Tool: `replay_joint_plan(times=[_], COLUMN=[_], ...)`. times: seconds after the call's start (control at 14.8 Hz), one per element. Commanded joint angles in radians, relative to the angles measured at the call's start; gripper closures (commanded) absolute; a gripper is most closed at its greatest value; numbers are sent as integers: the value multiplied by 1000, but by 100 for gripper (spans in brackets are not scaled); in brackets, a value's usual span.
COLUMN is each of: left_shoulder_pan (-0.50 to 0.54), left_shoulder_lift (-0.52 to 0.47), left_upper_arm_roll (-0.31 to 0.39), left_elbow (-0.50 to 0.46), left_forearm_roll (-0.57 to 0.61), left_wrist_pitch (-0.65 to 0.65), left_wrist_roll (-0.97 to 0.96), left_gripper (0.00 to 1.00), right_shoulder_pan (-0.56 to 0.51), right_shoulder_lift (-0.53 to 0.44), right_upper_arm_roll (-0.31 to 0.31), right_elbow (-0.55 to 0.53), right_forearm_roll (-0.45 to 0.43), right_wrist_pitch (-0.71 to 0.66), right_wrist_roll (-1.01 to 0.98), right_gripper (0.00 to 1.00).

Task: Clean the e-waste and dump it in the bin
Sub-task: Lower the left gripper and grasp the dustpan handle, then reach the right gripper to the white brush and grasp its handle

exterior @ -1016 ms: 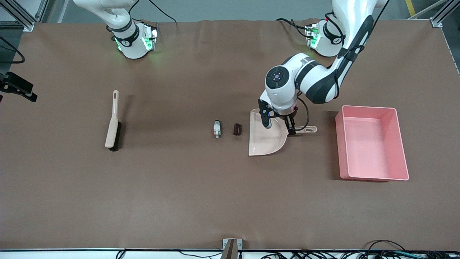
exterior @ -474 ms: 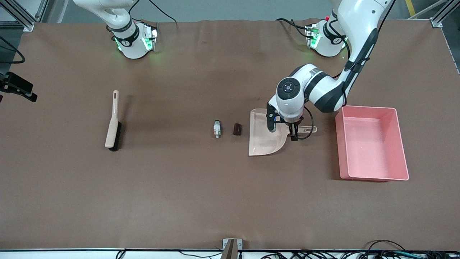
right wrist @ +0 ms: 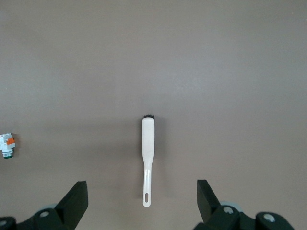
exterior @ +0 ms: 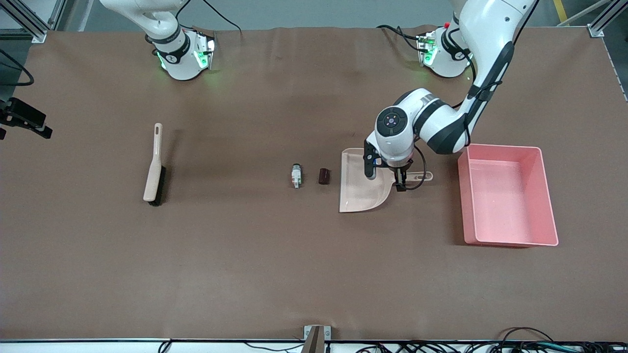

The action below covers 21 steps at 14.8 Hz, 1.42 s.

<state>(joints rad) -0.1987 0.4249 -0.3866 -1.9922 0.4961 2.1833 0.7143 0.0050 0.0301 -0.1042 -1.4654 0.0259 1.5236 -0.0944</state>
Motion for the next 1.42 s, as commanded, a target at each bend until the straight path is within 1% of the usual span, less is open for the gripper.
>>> replay_joint_plan(times=[0.0,0.07,0.14,0.34,0.41,0.47,0.54,0.61,0.68,0.81,1.08,1.22,1.36], left_shoulder_pan=[7,7,7,9,9,9,9,9,9,12,12,12,12], left_shoulder_lift=[-2,-3,-2,-3,-2,-3,-2,-2,0,0,14,17,21], left_upper_arm_roll=[-5,-6,-6,-6,-6,-6,-6,-5,-6,-5,-5,-5,-5], left_elbow=[-7,-7,-7,-7,-7,-7,-7,-7,-7,-8,-7,-7,-7], left_forearm_roll=[22,22,22,22,22,22,22,22,22,22,22,22,22], left_wrist_pitch=[16,16,16,16,16,16,16,16,16,21,23,23,23], left_wrist_roll=[11,11,17,24,24,24,25,24,24,25,25,25,25], left_gripper=[11,11,11,11,11,11,11,11,11,11,11,11,12], right_shoulder_pan=[-13,-2,0,0,6,15,18,17,12,13,13,12,13], right_shoulder_lift=[37,94,118,128,128,126,117,105,70,25,16,-7,-15], right_upper_arm_roll=[6,8,11,11,11,11,12,12,12,12,12,12,12], right_elbow=[-23,-20,-21,-27,-56,-113,-178,-267,-367,-520,-685,-794,-877], right_forearm_roll=[13,-7,-45,-52,-50,-50,-50,-50,-47,-31,-5,-3,-3], right_wrist_pitch=[-20,-37,-64,-74,-72,-54,-7,56,132,252,401,525,628], right_wrist_roll=[-8,-7,-4,-8,1,1,1,2,2,19,65,65,65], right_gripper=[0,0,0,0,0,0,0,0,0,0,0,0,0])
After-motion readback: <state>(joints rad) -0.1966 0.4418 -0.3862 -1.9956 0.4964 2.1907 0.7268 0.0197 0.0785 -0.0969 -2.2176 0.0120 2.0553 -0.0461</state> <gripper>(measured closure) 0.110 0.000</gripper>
